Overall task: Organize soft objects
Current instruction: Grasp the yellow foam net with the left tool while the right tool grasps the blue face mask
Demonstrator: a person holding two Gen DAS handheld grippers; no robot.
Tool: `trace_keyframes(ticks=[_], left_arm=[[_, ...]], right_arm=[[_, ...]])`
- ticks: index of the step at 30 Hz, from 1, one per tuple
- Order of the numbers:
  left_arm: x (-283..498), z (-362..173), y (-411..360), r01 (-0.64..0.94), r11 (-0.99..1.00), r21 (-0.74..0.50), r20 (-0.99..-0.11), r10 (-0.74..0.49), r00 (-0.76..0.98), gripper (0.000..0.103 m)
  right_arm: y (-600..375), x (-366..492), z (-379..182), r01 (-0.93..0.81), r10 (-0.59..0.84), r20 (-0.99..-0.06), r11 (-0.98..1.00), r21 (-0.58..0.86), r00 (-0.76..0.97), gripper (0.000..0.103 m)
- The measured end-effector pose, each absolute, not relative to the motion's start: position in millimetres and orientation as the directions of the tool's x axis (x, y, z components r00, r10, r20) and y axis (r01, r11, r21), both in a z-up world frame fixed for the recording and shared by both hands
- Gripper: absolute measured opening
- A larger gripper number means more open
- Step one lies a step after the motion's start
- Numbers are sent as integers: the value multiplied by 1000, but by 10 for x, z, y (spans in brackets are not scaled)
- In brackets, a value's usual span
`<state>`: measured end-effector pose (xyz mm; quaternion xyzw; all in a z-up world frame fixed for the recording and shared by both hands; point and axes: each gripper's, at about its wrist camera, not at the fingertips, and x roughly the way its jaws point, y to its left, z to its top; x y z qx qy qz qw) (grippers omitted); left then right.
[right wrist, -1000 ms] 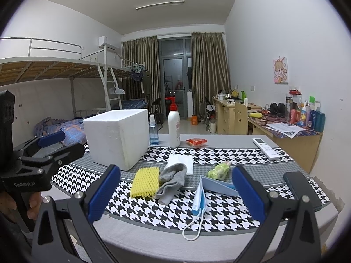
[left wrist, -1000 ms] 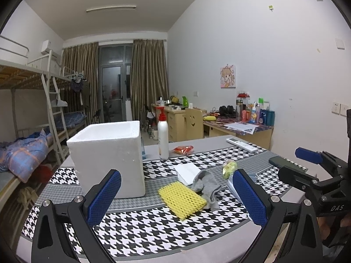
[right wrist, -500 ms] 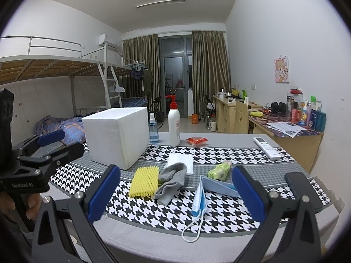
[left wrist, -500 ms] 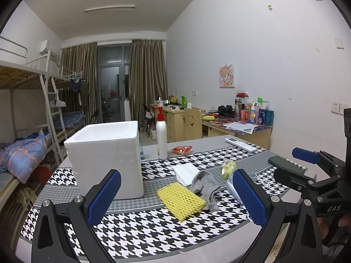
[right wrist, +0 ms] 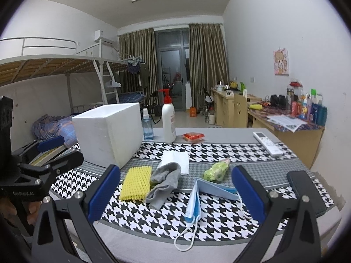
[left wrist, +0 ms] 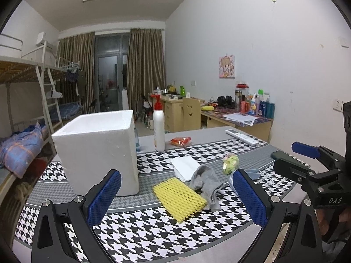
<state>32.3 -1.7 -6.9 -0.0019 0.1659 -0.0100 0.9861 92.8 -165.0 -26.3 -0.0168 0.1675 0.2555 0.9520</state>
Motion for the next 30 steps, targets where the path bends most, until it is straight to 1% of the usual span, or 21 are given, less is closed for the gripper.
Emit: trace_keyframes(ticks=[19, 30], left_arm=[[967, -429, -37, 6, 999, -32, -518, -22, 855, 102], [1240, -649, -35, 6, 999, -50, -605, -35, 795, 102]], right_arm=[[-1647, 1385, -557, -456, 430, -469, 888, 64, 771, 103], [-1644, 1591, -748, -448, 418, -537, 890, 81, 733, 103]])
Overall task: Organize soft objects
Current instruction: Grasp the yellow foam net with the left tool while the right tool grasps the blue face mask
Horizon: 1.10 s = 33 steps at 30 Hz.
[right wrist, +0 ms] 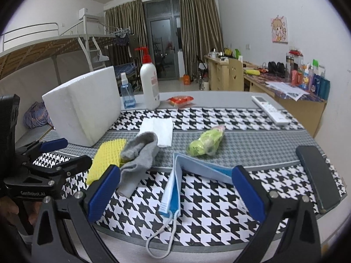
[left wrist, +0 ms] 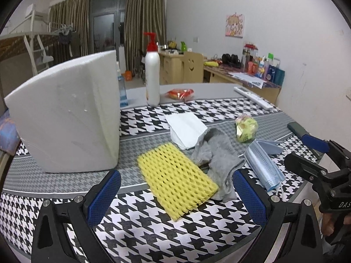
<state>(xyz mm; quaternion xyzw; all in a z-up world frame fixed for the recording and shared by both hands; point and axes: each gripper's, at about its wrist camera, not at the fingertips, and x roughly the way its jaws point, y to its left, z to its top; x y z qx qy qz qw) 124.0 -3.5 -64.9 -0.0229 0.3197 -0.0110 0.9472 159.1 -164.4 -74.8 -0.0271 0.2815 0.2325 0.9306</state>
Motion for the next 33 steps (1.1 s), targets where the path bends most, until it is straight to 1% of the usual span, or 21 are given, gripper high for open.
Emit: trace_keyframes(ticks=[9, 11, 12, 13, 14, 15, 17, 19, 21, 22, 24, 26, 30, 31, 32, 33], left_arm=[[1434, -820, -21, -15, 998, -64, -674, -32, 738, 102], [1474, -860, -20, -8, 997, -78, -687, -49, 725, 102], [1496, -882, -21, -11, 997, -82, -694, -49, 718, 102], [1507, -896, -23, -14, 996, -83, -700, -49, 713, 99], [1519, -910, -25, -12, 996, -87, -704, -53, 708, 94], [1533, -922, -27, -5, 995, -97, -710, -65, 701, 93], [1555, -950, -37, 1, 994, -110, -722, -81, 687, 90], [1571, -975, -52, 3, 994, -110, -731, -83, 678, 85], [1588, -1000, -66, -1, 994, -106, -741, -78, 667, 84], [1587, -1010, -68, -5, 995, -101, -744, -72, 665, 84], [1580, -1017, -71, -10, 996, -90, -748, -61, 661, 81], [1575, -1015, -64, -10, 996, -92, -748, -62, 661, 77], [1559, -1036, -67, -11, 998, -64, -751, -41, 659, 72], [1557, -1043, -65, -11, 998, -55, -752, -34, 658, 67], [1553, -1044, -63, -15, 999, -39, -752, -19, 658, 59], [1548, -1042, -59, -17, 1000, -25, -752, -8, 659, 55]], right_arm=[[-1655, 1750, -878, -440, 415, -584, 892, 109, 697, 102], [-1651, 1777, -900, -444, 419, -592, 889, 112, 688, 101], [-1644, 1793, -912, -450, 424, -598, 885, 116, 680, 96], [-1631, 1809, -922, -458, 430, -605, 881, 119, 671, 89], [-1623, 1817, -934, -464, 436, -611, 877, 124, 661, 81], [-1618, 1833, -949, -469, 441, -617, 874, 129, 652, 78], [-1608, 1851, -979, -475, 448, -627, 869, 138, 637, 69], [-1611, 1864, -997, -479, 451, -636, 866, 143, 626, 64], [-1608, 1866, -1019, -479, 448, -644, 866, 142, 620, 60], [-1608, 1872, -1029, -482, 450, -647, 864, 144, 615, 54], [-1606, 1876, -1051, -480, 448, -654, 865, 145, 610, 49], [-1602, 1876, -1066, -478, 442, -660, 867, 140, 607, 36], [-1610, 1879, -1086, -475, 438, -666, 869, 140, 604, 35], [-1606, 1886, -1093, -475, 435, -670, 869, 137, 601, 35], [-1596, 1893, -1107, -474, 428, -677, 871, 132, 599, 35], [-1593, 1889, -1116, -474, 428, -679, 870, 132, 597, 35]])
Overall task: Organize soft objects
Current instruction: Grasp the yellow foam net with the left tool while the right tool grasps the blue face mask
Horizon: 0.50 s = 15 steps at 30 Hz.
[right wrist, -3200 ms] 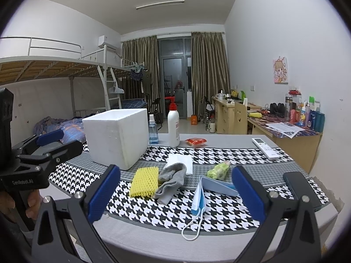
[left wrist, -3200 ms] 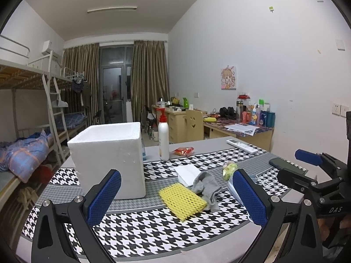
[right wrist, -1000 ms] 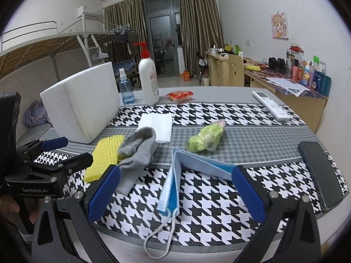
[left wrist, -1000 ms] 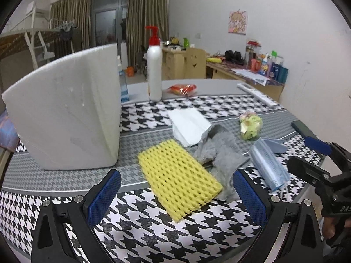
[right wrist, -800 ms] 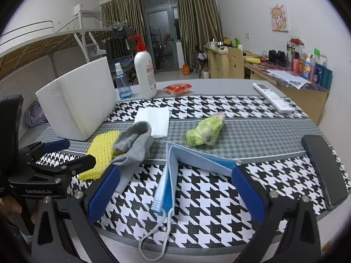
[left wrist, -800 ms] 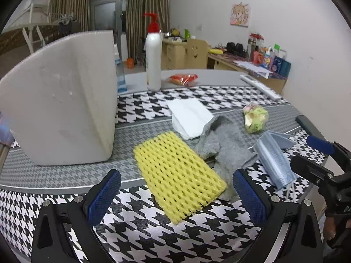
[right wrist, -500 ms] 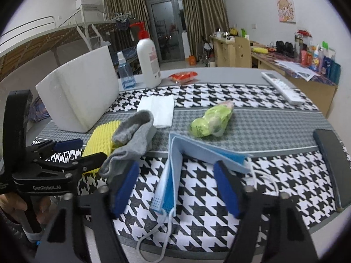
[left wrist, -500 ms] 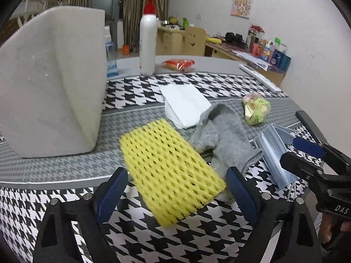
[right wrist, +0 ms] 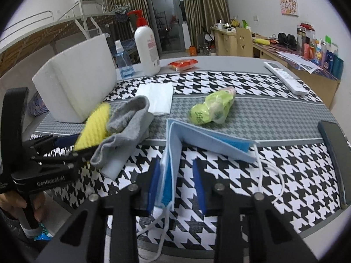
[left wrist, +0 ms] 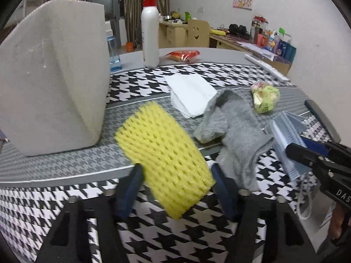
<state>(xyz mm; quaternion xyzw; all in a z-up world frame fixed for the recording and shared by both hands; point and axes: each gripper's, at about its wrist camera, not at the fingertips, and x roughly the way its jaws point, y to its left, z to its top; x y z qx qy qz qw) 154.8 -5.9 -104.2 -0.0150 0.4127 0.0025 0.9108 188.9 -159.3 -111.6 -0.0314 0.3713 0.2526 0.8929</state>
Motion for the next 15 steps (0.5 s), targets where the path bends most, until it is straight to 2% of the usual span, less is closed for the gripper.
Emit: trace_keyframes(ticks=[3, 5, 7, 15], left_arm=[[1540, -1032, 11, -26, 999, -25, -749, -1, 662, 40], [1524, -1025, 39, -36, 999, -22, -744, 7, 669, 29], [1504, -1015, 63, -37, 999, -30, -737, 3, 675, 24], [1400, -907, -13, 12, 999, -46, -689, -40, 724, 22]], right_arm=[[-1587, 1880, -1140, -481, 427, -683, 868, 125, 593, 32], [-1585, 1878, -1160, -476, 420, -688, 871, 122, 592, 22], [-1596, 1865, -1162, -474, 424, -683, 871, 127, 595, 13], [-1619, 1781, -1071, -471, 420, -655, 875, 109, 628, 10]])
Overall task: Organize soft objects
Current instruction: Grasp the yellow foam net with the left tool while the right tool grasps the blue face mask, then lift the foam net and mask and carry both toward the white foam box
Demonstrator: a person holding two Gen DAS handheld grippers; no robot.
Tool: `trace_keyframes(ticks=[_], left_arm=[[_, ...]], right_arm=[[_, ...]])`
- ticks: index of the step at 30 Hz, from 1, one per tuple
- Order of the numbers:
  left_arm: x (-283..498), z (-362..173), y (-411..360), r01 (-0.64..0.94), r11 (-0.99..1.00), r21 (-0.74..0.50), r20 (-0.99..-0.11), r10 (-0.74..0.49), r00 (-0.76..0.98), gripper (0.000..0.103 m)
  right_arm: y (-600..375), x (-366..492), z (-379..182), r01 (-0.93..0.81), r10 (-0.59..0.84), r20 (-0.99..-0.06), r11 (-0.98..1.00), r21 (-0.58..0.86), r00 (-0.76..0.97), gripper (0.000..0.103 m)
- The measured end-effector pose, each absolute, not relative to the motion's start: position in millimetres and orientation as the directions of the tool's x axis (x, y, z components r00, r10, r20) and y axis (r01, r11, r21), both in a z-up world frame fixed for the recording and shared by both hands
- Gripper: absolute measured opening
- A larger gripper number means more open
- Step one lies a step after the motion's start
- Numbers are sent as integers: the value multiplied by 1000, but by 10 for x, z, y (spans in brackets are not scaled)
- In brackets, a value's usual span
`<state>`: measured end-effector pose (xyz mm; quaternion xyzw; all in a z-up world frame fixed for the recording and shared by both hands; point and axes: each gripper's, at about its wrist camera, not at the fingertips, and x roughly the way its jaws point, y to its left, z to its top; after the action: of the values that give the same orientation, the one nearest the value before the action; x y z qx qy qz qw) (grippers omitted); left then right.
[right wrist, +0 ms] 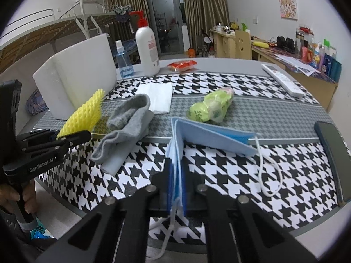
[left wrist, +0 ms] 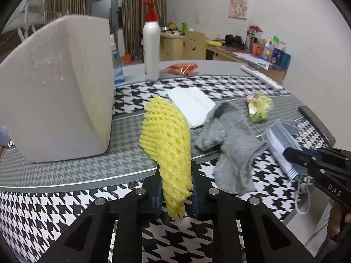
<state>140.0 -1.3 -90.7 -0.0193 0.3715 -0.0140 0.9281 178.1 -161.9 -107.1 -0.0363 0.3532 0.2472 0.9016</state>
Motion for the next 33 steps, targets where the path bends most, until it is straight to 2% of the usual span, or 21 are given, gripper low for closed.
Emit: trace_keyframes(ticks=[33], left_arm=[[942, -478, 7, 17, 1000, -20, -552, -25, 834, 22]], right_arm=[[-1586, 1370, -507, -449, 419, -511, 891, 71, 750, 10]])
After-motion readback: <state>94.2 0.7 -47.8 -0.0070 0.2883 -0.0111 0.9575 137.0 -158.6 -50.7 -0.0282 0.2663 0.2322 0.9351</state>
